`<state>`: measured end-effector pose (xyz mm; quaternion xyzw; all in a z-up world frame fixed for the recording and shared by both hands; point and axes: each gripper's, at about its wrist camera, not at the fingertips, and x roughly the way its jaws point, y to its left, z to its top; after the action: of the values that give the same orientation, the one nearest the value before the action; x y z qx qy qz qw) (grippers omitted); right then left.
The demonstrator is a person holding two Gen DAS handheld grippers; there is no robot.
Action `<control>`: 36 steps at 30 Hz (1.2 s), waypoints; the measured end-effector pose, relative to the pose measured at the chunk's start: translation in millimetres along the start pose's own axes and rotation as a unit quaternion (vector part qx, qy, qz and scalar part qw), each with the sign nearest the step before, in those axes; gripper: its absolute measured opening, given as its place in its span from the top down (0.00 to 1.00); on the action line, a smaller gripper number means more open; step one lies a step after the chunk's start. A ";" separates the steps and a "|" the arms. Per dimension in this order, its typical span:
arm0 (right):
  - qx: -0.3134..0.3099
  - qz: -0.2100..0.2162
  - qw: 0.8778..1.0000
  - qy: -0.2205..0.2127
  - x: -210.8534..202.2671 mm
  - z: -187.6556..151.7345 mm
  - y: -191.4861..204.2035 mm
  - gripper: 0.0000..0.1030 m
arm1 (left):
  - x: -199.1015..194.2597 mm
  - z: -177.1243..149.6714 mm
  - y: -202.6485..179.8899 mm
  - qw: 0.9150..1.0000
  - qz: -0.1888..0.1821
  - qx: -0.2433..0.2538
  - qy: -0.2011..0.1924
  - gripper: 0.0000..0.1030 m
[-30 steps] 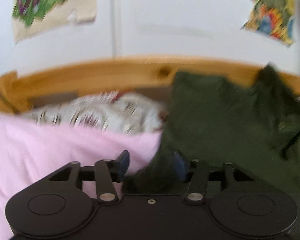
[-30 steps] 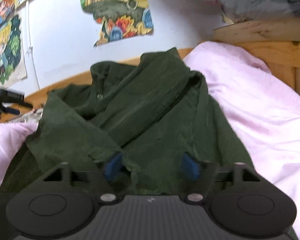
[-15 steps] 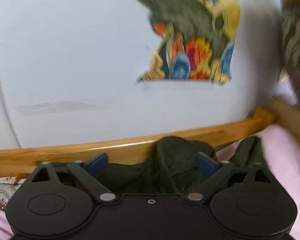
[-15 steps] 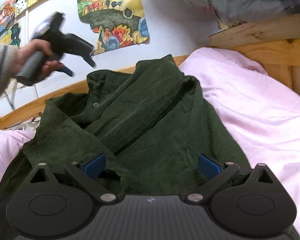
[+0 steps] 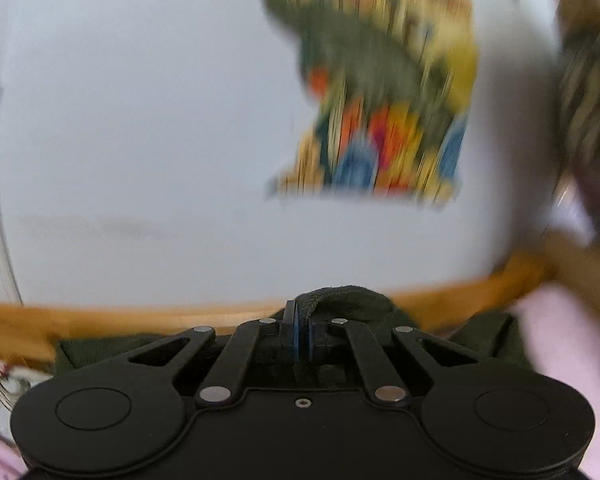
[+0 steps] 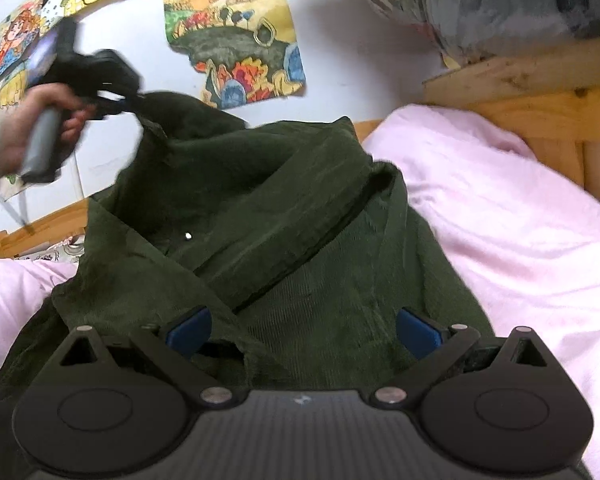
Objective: Fold large clothes
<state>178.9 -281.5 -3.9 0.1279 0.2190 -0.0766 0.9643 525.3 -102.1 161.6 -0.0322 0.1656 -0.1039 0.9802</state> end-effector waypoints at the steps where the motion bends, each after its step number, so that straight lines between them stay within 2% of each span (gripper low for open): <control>1: -0.001 -0.001 1.000 -0.004 -1.5 1.6 1.0 0.02 | -19.9 -0.8 1.0 1.000 -0.006 -0.001 -0.023 0.97; 5: -0.011 -0.011 1.000 -0.019 -7.2 7.5 6.0 0.02 | -98.3 -33.0 2.0 0.995 -0.038 0.027 -0.090 0.97; 8: -0.021 -0.027 0.999 -0.031 -8.6 10.6 8.4 0.01 | -151.8 -79.4 8.5 0.993 -0.064 0.040 -0.095 0.96; 10: -0.015 -0.041 0.998 -0.033 -7.8 12.0 6.4 0.00 | -172.2 -114.3 1.7 0.991 -0.072 0.070 -0.085 0.95; 13: 0.021 -0.050 0.998 -0.026 -4.8 14.3 -2.0 0.00 | -199.0 -167.6 1.9 0.991 -0.090 0.092 -0.038 0.95; 16: 0.098 -0.044 0.994 -0.018 -3.4 16.8 -18.8 0.00 | -207.0 -206.1 9.5 0.992 -0.102 0.063 0.027 0.95; 19: 0.180 -0.014 0.983 -0.020 -4.3 14.8 -37.9 0.00 | -211.7 -229.2 15.4 0.989 -0.121 0.043 0.075 0.95; 21: 0.230 0.009 0.973 -0.018 -3.4 11.0 -51.6 0.00 | -213.6 -238.3 13.4 0.985 -0.134 0.056 0.097 0.94; 23: 0.268 0.012 0.963 -0.004 2.3 7.5 -62.3 0.00 | -213.8 -243.4 11.8 0.980 -0.151 0.062 0.116 0.87; 24: 0.273 0.008 0.962 -0.001 4.1 6.4 -66.0 0.00 | -215.3 -244.2 12.6 0.978 -0.159 0.058 0.126 0.79; 25: 0.271 0.005 0.962 -0.001 6.0 5.5 -69.2 0.00 | -216.9 -245.8 13.6 0.976 -0.162 0.053 0.133 0.69; 26: 0.265 0.002 0.964 0.000 7.4 5.7 -69.7 0.00 | -218.7 -246.7 16.4 0.975 -0.163 0.045 0.141 0.64; 28: 0.244 -0.001 0.970 -0.001 9.6 6.1 -67.4 0.00 | -223.6 -247.8 25.7 0.973 -0.167 0.022 0.158 0.44; 31: 0.208 -0.006 0.978 -0.003 12.4 7.6 -62.1 0.03 | -229.0 -243.2 37.9 0.975 -0.147 0.011 0.168 0.26; 34: 0.173 -0.014 0.985 -0.002 13.4 10.4 -55.9 0.05 | -237.0 -236.5 56.6 0.981 -0.108 0.008 0.162 0.21; 36: 0.156 -0.017 0.988 -0.002 14.4 12.9 -53.2 0.05 | -237.3 -230.8 70.1 0.987 -0.068 0.000 0.146 0.18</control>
<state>186.0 -337.3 -10.3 0.2727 0.2048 -0.1268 0.9314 243.2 10.6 12.5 -0.0278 0.3048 -0.1739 0.9360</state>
